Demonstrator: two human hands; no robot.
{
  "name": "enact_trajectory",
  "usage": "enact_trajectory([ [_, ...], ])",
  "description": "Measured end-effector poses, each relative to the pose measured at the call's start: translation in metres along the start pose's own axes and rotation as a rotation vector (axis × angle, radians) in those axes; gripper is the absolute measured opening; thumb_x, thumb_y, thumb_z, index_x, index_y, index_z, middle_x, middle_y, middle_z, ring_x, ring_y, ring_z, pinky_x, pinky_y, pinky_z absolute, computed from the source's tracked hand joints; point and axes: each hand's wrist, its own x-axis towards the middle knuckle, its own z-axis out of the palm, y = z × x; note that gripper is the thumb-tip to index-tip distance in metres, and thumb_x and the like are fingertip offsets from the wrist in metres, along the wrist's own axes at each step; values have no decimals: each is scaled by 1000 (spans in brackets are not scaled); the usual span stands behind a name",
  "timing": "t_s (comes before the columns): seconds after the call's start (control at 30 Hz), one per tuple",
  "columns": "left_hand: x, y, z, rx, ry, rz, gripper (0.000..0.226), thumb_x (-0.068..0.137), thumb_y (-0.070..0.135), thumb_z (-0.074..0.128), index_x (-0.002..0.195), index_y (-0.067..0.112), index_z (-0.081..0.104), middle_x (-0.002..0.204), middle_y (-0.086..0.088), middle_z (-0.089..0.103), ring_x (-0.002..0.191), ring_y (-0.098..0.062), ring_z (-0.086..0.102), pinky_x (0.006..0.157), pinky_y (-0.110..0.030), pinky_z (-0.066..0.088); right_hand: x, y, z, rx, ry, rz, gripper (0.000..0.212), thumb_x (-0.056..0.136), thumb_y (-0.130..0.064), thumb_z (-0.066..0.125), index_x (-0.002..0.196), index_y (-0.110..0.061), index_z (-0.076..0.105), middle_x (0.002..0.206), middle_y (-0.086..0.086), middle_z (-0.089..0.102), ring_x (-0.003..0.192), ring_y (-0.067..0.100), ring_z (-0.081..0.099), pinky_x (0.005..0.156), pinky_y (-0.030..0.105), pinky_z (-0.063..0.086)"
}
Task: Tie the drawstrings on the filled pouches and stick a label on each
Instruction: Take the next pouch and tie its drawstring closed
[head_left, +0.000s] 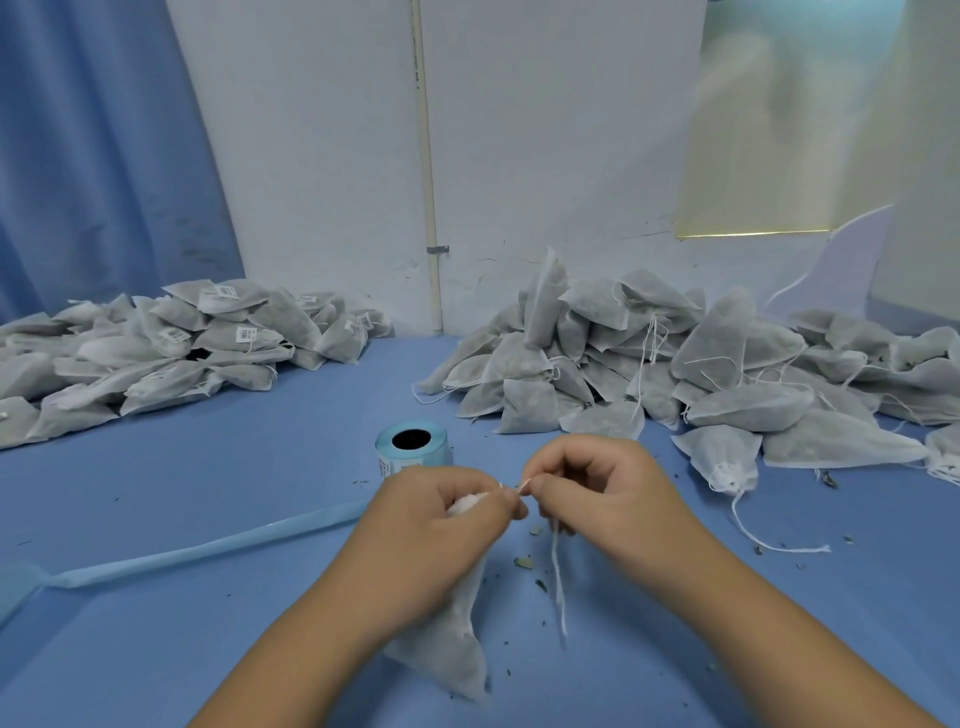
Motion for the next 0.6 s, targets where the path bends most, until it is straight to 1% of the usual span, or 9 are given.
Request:
enact_trajectory([
  [0.07, -1, 4, -3, -36, -85, -31, 24, 86, 35, 64, 65, 38, 74, 61, 25, 63, 62, 12, 55, 58, -4, 36, 1, 1, -2, -7, 27, 3, 29, 84, 1, 62, 66, -20, 70, 56, -4, 56, 56, 13, 49, 53, 23, 41],
  [0.13, -1, 8, -6, -173, -158, -129, 25, 78, 42, 66, 59, 26, 71, 55, 16, 56, 53, 4, 51, 59, -16, 37, 1, 1, -1, -9, 29, 11, 23, 85, -3, 65, 67, -18, 70, 56, -5, 57, 54, 11, 50, 54, 20, 42],
  [0.2, 0, 9, -9, -501, -262, -303, 20, 68, 31, 63, 54, 17, 63, 51, 4, 43, 42, -9, 42, 46, -22, 33, 1, 2, 1, -10, 10, 29, 18, 85, -9, 67, 69, -18, 69, 57, -7, 57, 53, 8, 51, 54, 18, 43],
  [0.27, 3, 7, -12, -855, -373, -447, 14, 64, 18, 65, 54, 13, 57, 48, 4, 31, 34, -10, 29, 39, -19, 23, 2, 4, 3, -59, 35, 35, 17, 85, -14, 68, 70, -21, 69, 60, -10, 59, 57, 5, 52, 57, 16, 43],
  [0.33, 7, 1, -15, -1110, -461, -524, 18, 63, 15, 71, 55, 13, 55, 43, 5, 29, 33, -9, 21, 37, -19, 20, 2, 8, 4, -316, 137, -45, 13, 84, -16, 67, 77, -26, 69, 74, -15, 61, 69, 0, 53, 68, 12, 40],
  [0.4, 10, -3, -18, -1285, -534, -538, 23, 58, 9, 78, 57, 11, 55, 39, 4, 30, 35, -10, 17, 36, -20, 22, 1, 7, 3, -602, 230, -176, 15, 85, -16, 65, 96, -26, 66, 91, -17, 56, 87, -1, 52, 77, 9, 36],
  [0.43, 11, -4, -18, -1319, -551, -535, 23, 57, 9, 79, 57, 11, 56, 38, 3, 31, 36, -11, 16, 36, -20, 23, 1, 5, 2, -633, 261, -237, 18, 85, -17, 63, 101, -24, 66, 94, -16, 54, 90, 0, 51, 78, 8, 35],
  [0.53, 12, -6, -19, -1331, -568, -537, 18, 62, 10, 74, 58, 11, 57, 37, 3, 32, 36, -11, 17, 37, -20, 24, -3, -7, 5, -484, 260, -363, 12, 78, -17, 61, 88, -22, 66, 77, -14, 55, 75, 5, 53, 69, 10, 38],
  [0.6, 12, -7, -18, -1330, -573, -543, 14, 67, 13, 68, 58, 11, 58, 37, 3, 33, 36, -11, 17, 37, -20, 24, -7, -13, 14, -285, 163, -322, 8, 76, -16, 62, 75, -23, 65, 66, -12, 56, 62, 5, 51, 60, 14, 41],
])
